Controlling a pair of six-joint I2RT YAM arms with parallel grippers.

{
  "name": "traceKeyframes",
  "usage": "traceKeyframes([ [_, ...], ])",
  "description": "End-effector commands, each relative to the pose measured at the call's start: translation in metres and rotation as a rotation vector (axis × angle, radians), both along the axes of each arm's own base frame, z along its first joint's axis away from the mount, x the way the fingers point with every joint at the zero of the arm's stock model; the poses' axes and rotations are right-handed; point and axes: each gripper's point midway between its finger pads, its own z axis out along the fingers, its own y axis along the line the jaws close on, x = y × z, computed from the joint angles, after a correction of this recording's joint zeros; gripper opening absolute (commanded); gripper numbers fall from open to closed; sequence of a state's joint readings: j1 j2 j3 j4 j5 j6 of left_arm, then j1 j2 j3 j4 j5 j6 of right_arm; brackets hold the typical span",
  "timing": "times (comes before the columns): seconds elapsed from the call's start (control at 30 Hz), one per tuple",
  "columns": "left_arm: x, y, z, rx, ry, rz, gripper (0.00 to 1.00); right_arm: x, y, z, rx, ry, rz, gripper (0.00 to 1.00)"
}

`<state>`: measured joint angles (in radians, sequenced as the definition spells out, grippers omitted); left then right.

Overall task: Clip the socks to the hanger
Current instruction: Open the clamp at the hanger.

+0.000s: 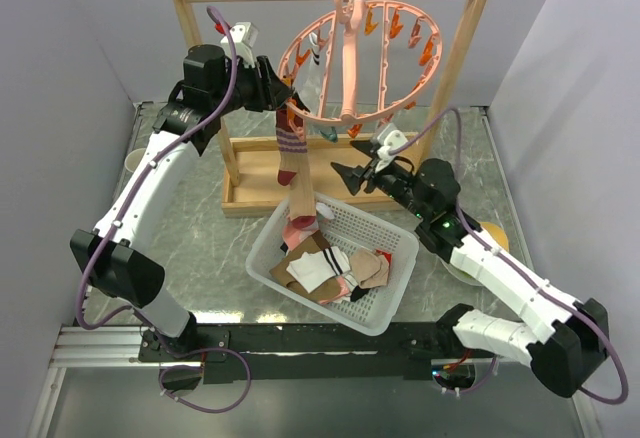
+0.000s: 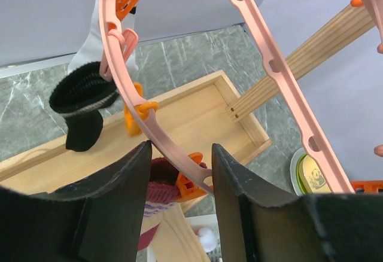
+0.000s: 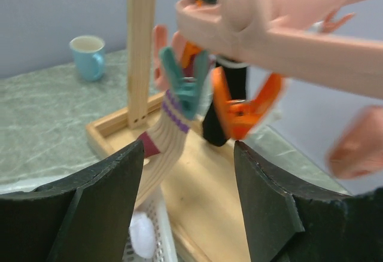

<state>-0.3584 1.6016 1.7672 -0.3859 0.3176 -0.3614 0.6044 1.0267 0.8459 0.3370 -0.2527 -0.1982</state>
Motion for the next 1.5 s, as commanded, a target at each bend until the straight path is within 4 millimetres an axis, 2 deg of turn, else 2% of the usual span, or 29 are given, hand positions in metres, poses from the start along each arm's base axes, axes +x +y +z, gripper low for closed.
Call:
traceKeyframes([
  [0.0, -0.010, 0.002, 0.027, -0.026, -0.058, -0.015, 0.49, -0.014, 0.028, 0.019, 0.022, -0.042, 0.176, 0.68],
  [0.17, -0.010, 0.004, 0.027, -0.020, -0.057, -0.009, 0.48, -0.008, 0.038, 0.019, 0.014, -0.052, 0.201, 0.67],
  [0.3, -0.010, 0.005, 0.027, -0.020, -0.057, -0.007, 0.48, 0.005, 0.029, 0.028, 0.026, -0.104, 0.131, 0.67],
  [0.57, -0.011, 0.006, 0.028, -0.024, -0.056, -0.011, 0.47, 0.025, 0.024, 0.041, 0.048, -0.141, 0.099, 0.67],
  [0.8, -0.011, 0.005, 0.029, -0.031, -0.053, -0.016, 0.46, 0.038, 0.026, 0.048, 0.080, -0.145, 0.096, 0.62],
  [0.93, -0.012, 0.004, 0.029, -0.036, -0.051, -0.023, 0.45, 0.045, 0.031, 0.044, 0.090, -0.126, 0.103, 0.58],
  [1.03, -0.013, 0.005, 0.030, -0.035, -0.054, -0.021, 0.45, 0.046, 0.033, 0.044, 0.091, -0.125, 0.110, 0.52],
  [1.27, -0.012, 0.007, 0.030, -0.037, -0.051, -0.020, 0.45, 0.037, 0.027, 0.045, 0.085, -0.132, 0.104, 0.27],
  [1.47, -0.020, 0.013, 0.039, -0.044, -0.067, -0.021, 0.45, 0.030, 0.023, 0.043, 0.092, -0.115, 0.106, 0.13],
])
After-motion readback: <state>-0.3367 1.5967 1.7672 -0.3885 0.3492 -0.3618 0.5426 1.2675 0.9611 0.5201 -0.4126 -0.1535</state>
